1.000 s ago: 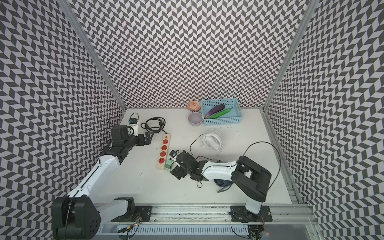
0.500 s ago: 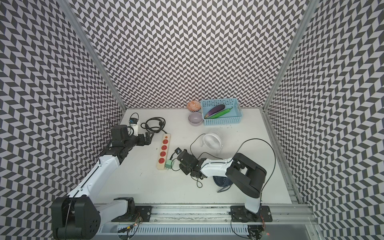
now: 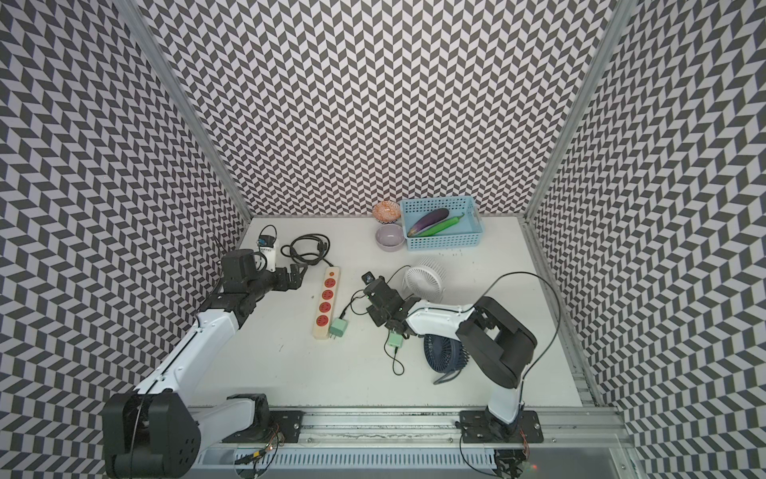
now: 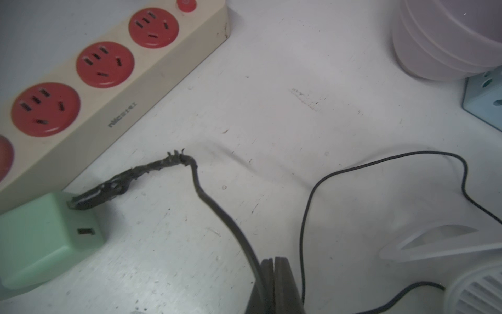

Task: Plug the desk fan into the power strip
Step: Adjust the power cord at the center of the board.

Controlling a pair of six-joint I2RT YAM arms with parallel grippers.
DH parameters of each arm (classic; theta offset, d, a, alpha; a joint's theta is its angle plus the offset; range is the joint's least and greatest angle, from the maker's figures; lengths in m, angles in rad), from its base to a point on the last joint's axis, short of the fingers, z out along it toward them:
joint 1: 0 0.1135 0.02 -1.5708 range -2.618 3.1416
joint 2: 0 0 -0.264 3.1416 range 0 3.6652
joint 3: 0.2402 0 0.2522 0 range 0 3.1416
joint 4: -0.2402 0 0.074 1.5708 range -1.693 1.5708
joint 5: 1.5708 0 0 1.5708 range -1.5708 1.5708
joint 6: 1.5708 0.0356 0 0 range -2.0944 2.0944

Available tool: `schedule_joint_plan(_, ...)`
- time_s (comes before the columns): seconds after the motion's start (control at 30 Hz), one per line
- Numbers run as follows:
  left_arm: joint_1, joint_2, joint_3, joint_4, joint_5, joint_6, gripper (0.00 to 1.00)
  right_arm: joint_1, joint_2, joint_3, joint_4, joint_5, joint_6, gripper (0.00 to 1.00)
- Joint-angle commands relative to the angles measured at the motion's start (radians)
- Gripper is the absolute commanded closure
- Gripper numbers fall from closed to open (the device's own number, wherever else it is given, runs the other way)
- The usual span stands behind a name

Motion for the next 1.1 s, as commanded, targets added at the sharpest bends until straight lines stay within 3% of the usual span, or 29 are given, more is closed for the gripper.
schedule_joint_plan(0.0,0.004,-0.013,-0.007,0.033,0.013,-0.006,0.00,-0.028,0.008,0.043,0.000,0.020,-0.031,0.99)
schedule_joint_plan(0.3,0.004,-0.014,-0.011,0.036,0.014,-0.006,0.00,-0.055,0.141,0.219,-0.074,0.068,-0.094,0.99)
schedule_joint_plan(0.5,0.003,-0.012,-0.013,0.041,0.019,-0.009,0.00,-0.070,0.249,0.381,-0.129,0.095,-0.102,0.93)
schedule_joint_plan(0.67,0.004,-0.014,-0.011,0.039,0.018,-0.009,0.00,-0.070,0.280,0.483,-0.191,0.094,-0.089,0.63)
schedule_joint_plan(1.07,0.004,-0.014,-0.011,0.040,0.022,-0.012,0.00,-0.012,0.092,0.441,-0.316,-0.022,0.044,0.35)
